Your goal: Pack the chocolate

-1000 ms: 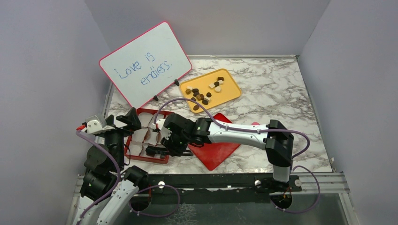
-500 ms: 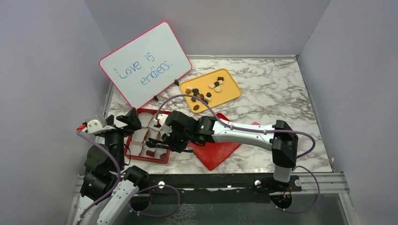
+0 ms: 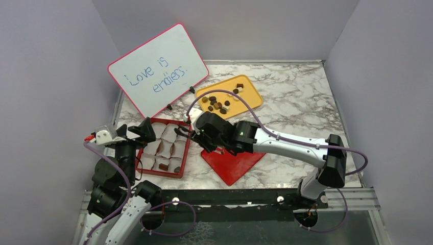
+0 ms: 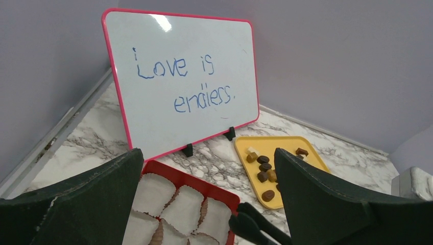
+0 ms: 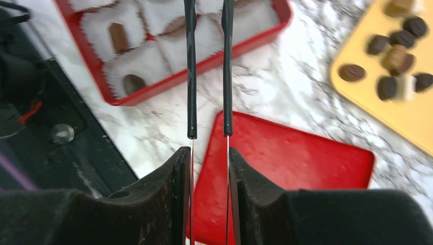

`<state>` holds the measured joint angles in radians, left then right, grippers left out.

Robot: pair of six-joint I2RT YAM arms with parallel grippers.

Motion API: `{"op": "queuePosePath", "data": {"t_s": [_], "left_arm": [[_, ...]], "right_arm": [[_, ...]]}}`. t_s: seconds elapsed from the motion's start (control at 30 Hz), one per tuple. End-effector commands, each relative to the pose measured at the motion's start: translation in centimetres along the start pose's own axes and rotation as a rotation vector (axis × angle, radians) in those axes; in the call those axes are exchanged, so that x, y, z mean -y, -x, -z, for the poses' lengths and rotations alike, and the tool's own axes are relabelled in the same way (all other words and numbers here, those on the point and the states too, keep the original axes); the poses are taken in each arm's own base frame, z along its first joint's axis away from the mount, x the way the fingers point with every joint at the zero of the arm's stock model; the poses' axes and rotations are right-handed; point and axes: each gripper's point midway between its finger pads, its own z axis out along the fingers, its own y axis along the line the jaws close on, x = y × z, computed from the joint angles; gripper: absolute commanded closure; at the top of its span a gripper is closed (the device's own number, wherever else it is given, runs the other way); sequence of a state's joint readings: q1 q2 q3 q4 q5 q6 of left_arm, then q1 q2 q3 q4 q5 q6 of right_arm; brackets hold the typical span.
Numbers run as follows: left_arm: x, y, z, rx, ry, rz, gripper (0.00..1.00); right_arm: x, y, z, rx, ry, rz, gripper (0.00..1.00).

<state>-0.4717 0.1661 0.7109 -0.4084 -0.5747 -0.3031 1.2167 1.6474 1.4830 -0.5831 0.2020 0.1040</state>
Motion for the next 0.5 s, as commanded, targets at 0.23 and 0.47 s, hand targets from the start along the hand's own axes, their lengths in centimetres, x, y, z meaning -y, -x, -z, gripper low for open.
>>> {"op": "queuePosePath", "data": {"t_s": [0.23,0.47], "left_arm": [[3.0,-2.9,-0.7,-0.115,-0.137,-0.012,0.01],[3.5,-4.0,-1.0,-0.154,-0.158,-0.043,0.01]], "right_arm": [[11.7,-4.0,0.9,-0.106,-0.311,-0.106,0.62],[18.0,-6.8,0.5,-0.187,-0.412,-0.196,0.62]]}}
